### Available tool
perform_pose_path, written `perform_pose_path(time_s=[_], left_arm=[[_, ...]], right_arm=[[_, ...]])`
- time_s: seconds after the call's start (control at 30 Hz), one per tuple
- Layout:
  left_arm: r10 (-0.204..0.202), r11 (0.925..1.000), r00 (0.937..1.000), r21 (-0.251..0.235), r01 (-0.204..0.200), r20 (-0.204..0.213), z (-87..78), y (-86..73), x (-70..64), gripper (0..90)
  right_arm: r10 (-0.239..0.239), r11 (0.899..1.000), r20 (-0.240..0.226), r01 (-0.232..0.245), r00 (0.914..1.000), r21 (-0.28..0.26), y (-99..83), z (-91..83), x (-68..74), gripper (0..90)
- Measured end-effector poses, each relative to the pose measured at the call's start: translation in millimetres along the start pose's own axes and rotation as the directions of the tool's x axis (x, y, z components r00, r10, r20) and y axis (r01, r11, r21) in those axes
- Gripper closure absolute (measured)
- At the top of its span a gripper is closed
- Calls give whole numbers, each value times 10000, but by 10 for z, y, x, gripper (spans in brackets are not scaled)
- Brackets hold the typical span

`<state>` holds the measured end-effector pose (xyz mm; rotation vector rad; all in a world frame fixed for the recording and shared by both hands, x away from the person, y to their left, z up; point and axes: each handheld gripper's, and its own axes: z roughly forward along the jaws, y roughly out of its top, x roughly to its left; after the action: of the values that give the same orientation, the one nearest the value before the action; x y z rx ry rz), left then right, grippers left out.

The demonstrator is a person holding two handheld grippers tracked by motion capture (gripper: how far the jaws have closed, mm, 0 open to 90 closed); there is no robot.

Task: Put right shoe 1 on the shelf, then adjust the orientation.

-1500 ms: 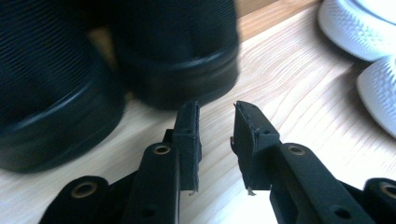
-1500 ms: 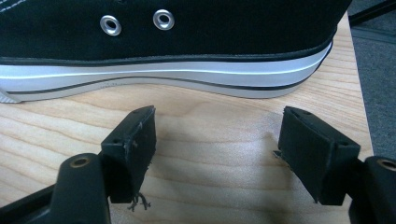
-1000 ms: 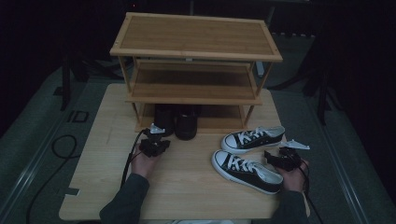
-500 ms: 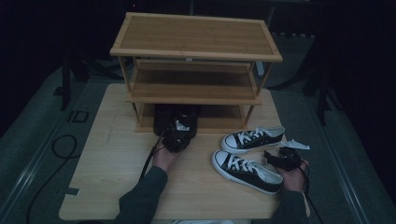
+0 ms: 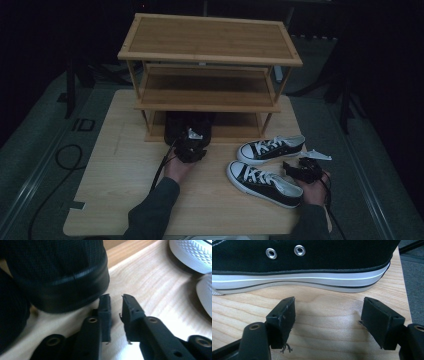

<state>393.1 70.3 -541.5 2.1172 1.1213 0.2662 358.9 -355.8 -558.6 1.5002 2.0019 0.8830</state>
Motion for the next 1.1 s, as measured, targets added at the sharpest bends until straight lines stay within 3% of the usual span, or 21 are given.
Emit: perform_pose_path(time_s=[0.13, 0.3, 0.57, 0.83, 1.1], left_arm=[[-184, 9987, 9998, -474, 184, 14, -136, -169, 57, 692], [-61, 9985, 9999, -551, 52, -160, -216, -277, 65, 660], [-62, 9983, 10000, -585, 59, -46, -203, -347, 25, 636], [55, 9986, 10000, -529, -55, -2, -160, -280, -37, 627], [513, 9978, 9987, -426, -511, 44, -43, -28, -203, 624]], right_arm=[[1, 10000, 3, -1, 10000, 4, 0, -1, 1, 273], [-3, 10000, 9, 3, 10000, 6, 0, -1, 1, 274], [-3, 10000, 10, 3, 10000, 2, 0, -1, 2, 273], [-156, 9999, -138, 157, 9998, 57, -2, 1, 12, 235], [-149, 9999, -153, 150, 9998, 53, -4, -1, 10, 237]])
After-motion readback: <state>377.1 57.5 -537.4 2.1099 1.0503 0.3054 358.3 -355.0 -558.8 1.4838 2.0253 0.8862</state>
